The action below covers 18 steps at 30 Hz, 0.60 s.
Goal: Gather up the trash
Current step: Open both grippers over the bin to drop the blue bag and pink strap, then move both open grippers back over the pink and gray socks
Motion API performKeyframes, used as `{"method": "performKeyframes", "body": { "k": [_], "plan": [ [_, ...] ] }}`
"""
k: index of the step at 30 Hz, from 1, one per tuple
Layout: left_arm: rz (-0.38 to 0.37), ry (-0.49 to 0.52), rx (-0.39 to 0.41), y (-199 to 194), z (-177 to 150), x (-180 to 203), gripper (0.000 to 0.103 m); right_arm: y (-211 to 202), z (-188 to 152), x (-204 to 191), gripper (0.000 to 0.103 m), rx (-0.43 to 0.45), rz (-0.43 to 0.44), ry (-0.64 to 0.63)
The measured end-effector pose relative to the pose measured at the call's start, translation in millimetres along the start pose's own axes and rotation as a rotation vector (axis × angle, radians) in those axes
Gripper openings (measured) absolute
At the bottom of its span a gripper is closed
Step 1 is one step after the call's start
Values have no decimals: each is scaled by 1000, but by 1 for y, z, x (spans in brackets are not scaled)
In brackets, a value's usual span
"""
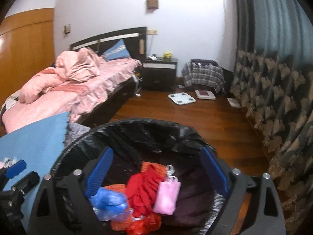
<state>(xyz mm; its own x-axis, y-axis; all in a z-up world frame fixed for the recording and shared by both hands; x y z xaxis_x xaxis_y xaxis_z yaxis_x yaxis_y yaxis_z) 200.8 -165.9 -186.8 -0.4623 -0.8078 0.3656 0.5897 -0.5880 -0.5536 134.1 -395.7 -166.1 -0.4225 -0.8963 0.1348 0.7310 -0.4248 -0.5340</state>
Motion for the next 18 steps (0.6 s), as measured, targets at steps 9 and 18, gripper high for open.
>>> {"method": "performKeyframes", "body": {
  "k": [9,18],
  "plan": [
    [291,-93,93,-71,9,-131,86,-19,11,-123,97,32,227,-116],
    [482,-219,105,-115,8,-240,86,-28,8,-238,97,39,384,-227]
  ]
}}
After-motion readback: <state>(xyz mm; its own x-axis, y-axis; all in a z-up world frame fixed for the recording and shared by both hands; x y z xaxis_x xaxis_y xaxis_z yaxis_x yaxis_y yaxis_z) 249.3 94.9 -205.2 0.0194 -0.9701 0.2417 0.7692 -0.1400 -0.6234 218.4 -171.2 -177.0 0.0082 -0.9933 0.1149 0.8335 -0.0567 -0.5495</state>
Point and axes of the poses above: each gripper's, at about its wrist camera, not at the fingertips, and y roughly the way its jaws point, x to its right, z to its top, the point moved 10 cm from there along y, roughly the way its jaws point, and after that the axes turned 12 degrees about -y, right-handed, at the moved point
